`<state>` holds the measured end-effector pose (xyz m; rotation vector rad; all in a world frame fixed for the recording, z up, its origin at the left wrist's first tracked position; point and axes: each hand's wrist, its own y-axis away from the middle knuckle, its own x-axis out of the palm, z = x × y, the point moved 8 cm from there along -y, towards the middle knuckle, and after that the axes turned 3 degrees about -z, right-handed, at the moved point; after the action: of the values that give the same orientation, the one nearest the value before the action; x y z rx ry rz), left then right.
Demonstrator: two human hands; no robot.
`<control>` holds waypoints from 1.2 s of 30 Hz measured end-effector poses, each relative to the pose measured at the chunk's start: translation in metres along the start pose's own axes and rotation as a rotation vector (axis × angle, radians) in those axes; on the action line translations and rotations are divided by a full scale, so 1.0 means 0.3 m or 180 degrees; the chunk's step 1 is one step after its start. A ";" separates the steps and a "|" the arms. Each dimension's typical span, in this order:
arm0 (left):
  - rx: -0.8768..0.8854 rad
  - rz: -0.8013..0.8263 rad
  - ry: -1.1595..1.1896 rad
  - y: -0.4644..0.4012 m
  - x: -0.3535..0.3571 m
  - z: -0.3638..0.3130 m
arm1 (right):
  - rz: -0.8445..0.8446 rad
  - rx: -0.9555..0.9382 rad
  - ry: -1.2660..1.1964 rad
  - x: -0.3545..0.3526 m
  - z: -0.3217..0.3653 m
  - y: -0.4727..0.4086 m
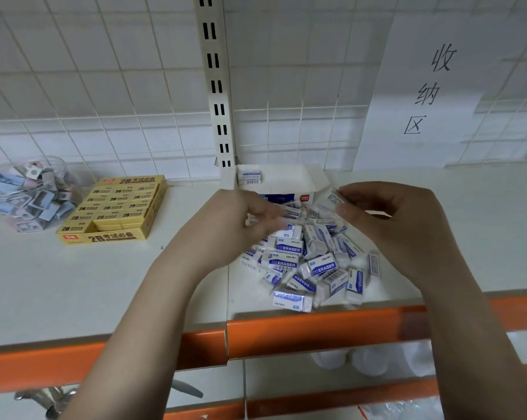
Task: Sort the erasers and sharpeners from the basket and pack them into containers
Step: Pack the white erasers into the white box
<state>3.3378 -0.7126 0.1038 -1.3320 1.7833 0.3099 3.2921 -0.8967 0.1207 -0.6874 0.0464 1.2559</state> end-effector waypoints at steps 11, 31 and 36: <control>-0.0304 -0.0913 0.0383 0.050 -0.020 0.038 | -0.0231 0.0149 -0.0058 -0.013 -0.028 0.043; -0.0727 -0.1367 0.2222 0.132 -0.084 0.041 | -0.0015 0.0567 -0.1035 0.038 -0.039 -0.030; -0.1007 -0.1333 0.2517 0.135 -0.064 0.075 | 0.0343 0.1172 -0.1723 0.123 -0.074 -0.144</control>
<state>3.3144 -0.6694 0.0934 -2.2237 2.0463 -0.2157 3.3500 -0.8823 0.1080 -0.0165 -0.1305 1.4535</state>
